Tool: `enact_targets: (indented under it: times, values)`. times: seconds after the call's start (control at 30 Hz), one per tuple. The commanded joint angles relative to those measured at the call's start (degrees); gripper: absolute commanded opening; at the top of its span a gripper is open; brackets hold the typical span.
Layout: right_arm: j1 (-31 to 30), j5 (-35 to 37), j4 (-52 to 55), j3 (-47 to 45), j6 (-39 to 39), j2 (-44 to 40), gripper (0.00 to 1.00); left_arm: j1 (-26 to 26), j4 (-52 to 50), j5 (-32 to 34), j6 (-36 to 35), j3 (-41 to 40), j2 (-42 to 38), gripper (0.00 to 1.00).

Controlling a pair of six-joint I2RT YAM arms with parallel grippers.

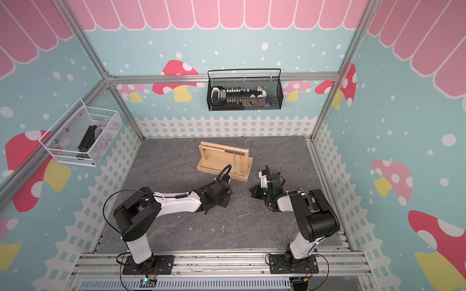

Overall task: Take the necklace off the jewelry display stand
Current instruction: Place the necklace at the center of the board.

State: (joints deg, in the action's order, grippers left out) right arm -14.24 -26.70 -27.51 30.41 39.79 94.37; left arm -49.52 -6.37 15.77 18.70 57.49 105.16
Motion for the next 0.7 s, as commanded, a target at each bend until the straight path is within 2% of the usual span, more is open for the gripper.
enact_targets:
  times: [0.0, 0.07, 0.4, 0.53, 0.67]
  values:
    - [0.3, -0.7, -1.5, 0.8, 1.0, 0.7, 0.08, 0.4, 0.7, 1.5, -0.4, 1.1, 0.4, 0.24]
    - [0.3, -0.7, -1.5, 0.9, 1.0, 0.6, 0.08, 0.3, 0.7, 1.6, -0.4, 1.1, 0.1, 0.28]
    - [0.3, -0.9, -1.8, 0.9, 1.2, 0.6, 0.07, 0.4, -1.6, 1.2, 0.3, 2.3, -6.8, 0.28]
    - [0.3, -0.3, -1.7, 0.7, 1.1, -0.2, 0.07, 2.1, 7.1, -7.1, -0.6, 1.3, -10.7, 0.27]
    - [0.3, 0.3, -1.2, 0.4, 0.7, -1.0, 0.07, 5.0, 17.0, -15.5, -0.4, 2.3, -10.7, 0.27]
